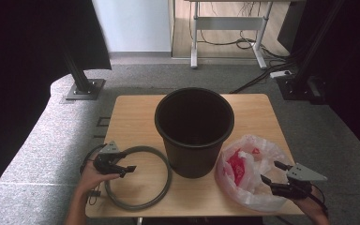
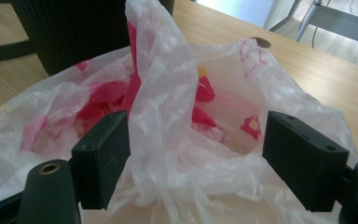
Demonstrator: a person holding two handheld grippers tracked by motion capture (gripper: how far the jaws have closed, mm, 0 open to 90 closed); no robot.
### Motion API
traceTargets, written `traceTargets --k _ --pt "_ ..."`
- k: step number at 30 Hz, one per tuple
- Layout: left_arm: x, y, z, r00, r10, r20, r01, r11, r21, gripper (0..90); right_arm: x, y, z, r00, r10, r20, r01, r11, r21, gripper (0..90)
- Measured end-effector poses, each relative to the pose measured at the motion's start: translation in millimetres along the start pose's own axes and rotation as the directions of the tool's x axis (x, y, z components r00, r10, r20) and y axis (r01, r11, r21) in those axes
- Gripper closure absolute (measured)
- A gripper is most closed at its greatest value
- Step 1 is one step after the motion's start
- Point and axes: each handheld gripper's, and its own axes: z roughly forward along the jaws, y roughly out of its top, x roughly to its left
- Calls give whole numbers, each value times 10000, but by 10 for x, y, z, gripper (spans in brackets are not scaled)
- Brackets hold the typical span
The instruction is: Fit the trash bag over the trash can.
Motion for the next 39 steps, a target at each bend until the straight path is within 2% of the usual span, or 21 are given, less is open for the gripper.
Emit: traceTargets --k 10,18,22,27,31,33,36,39 --pt "-9 -8 54 9999 60 85 -62 9997 240 247 35 215 202 9972 -396 -642 413 9988 257 228" --pt "-6 -15 71 9999 53 92 -57 9994 339 249 48 269 366 9940 -439 -1002 486 9978 456 235" --pt "-7 -20 82 9999 74 86 -78 9991 411 251 42 288 427 9925 -355 -1173 416 9979 497 273" --pt "-4 -27 78 10000 64 73 -67 9991 423 252 46 296 543 9908 -316 -1315 428 9956 828 465" --pt "-2 -32 80 10000 43 66 -46 9990 435 254 43 276 610 9807 -295 -1930 582 9877 1448 618" --pt "-2 -32 80 10000 44 66 -47 9990 445 256 44 260 631 9783 -331 -2045 686 9832 1692 707" --pt "-1 -33 78 10000 37 73 -40 9990 440 258 38 239 628 9769 -336 -2109 712 9823 1731 812" --pt "2 -35 82 10000 38 48 -41 9988 486 259 15 233 596 9794 -190 -2010 500 9874 1505 870"
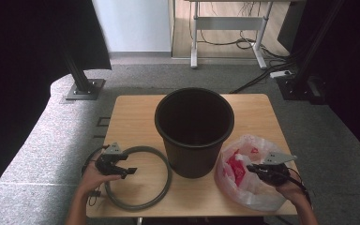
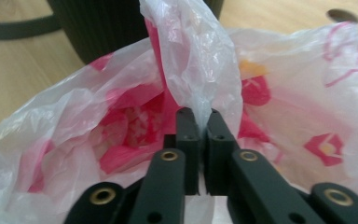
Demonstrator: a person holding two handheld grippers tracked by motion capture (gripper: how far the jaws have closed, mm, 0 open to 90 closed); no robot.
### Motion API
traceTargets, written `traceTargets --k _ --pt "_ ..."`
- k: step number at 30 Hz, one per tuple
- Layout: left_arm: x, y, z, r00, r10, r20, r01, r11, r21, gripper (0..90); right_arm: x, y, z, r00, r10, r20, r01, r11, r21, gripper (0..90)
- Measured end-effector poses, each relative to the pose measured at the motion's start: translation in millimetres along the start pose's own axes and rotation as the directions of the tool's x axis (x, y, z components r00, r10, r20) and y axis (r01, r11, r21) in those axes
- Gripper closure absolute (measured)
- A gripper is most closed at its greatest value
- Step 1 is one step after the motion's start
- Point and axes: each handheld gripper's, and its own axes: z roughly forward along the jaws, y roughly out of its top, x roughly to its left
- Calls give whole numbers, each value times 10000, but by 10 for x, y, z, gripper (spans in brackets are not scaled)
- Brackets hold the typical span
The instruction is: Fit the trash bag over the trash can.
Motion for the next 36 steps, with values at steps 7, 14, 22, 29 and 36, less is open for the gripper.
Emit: traceTargets --k 7,14,22,29,36 --pt "1 -3 -2 10000 -2 -12 2 10000 11 260 -63 -57 -133 9979 540 363 -510 9956 -790 887" --pt "2 -7 6 10000 -20 -15 20 10000 48 260 -95 -99 -311 9956 841 402 -774 9861 -1471 889" --pt "-2 -2 3 10000 -16 -8 16 10000 36 260 -78 -64 -512 9954 862 421 -749 9725 -2208 890" --pt "1 -4 2 10000 -27 7 27 10000 20 261 -62 -38 -633 9953 864 438 -719 9619 -2638 890" --pt "-1 -3 7 10000 -40 15 40 10000 23 261 -53 20 -797 9948 866 530 -668 9513 -3010 891"
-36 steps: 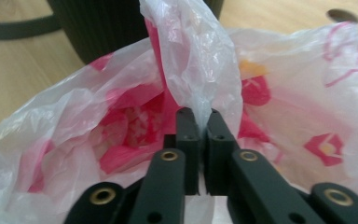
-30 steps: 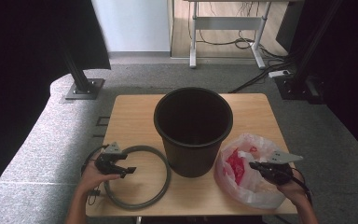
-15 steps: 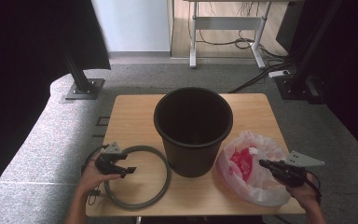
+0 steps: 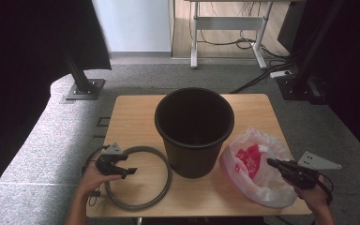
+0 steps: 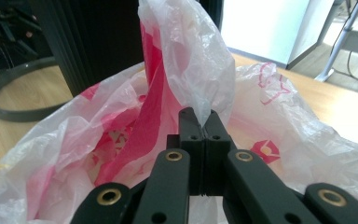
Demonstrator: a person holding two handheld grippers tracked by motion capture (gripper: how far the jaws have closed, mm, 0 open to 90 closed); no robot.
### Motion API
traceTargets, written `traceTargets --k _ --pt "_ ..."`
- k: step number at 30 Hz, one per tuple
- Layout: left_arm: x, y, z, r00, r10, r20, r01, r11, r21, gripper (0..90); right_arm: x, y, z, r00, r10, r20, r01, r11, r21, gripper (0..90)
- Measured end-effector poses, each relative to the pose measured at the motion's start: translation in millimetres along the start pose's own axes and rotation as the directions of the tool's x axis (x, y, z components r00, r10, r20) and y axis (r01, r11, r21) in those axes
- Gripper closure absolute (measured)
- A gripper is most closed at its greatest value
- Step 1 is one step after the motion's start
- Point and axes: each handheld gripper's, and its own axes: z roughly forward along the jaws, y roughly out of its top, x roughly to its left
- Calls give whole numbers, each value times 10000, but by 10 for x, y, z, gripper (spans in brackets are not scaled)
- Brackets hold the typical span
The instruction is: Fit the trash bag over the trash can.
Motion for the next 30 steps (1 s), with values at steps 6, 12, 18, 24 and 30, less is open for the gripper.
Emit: traceTargets --k 6,12,18,24,30 --pt "4 -6 2 10000 -29 12 29 10000 -6 261 35 171 -143 9997 -210 103 214 9990 -392 891" --pt "4 -4 -1 10000 -19 26 19 10000 -33 261 64 304 -236 9996 -267 -103 260 9976 -638 891" --pt "5 -6 6 10000 -19 35 19 10000 2 261 67 379 -242 9992 -255 -292 240 9983 -523 891" --pt "5 -8 13 10000 -31 40 31 10000 26 261 74 480 -276 9992 -296 -258 283 9983 -502 891" --pt "2 -6 14 10000 -42 65 42 10000 19 261 93 607 -391 9989 -420 -196 405 9965 -737 891"
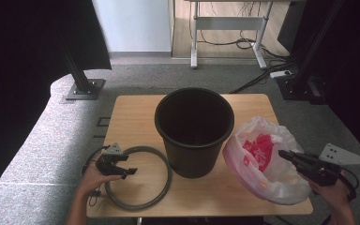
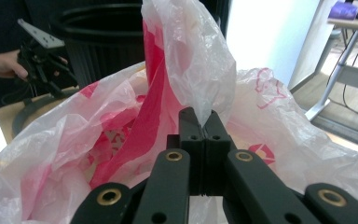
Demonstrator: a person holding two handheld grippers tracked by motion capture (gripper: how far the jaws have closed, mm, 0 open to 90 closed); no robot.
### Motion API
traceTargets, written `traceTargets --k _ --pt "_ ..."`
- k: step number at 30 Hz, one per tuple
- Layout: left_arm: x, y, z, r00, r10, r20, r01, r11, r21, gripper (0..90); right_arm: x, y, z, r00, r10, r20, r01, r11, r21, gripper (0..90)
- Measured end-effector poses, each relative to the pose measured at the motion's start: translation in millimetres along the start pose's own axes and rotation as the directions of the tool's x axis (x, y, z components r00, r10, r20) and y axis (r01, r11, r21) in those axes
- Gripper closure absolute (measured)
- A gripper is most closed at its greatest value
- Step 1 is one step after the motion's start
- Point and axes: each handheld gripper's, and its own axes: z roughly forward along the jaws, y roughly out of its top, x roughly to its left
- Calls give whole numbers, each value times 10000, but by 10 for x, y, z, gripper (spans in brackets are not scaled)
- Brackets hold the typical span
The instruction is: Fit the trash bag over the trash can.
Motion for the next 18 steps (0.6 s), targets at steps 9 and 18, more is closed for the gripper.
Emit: traceTargets --k 9,18 --pt "0 0 -2 10000 -9 22 9 10000 -27 262 15 192 -122 9998 -157 112 160 9992 -363 891" --pt "5 -8 1 10000 -46 41 46 10000 -30 262 43 388 -180 9992 -369 139 377 9974 -618 891"
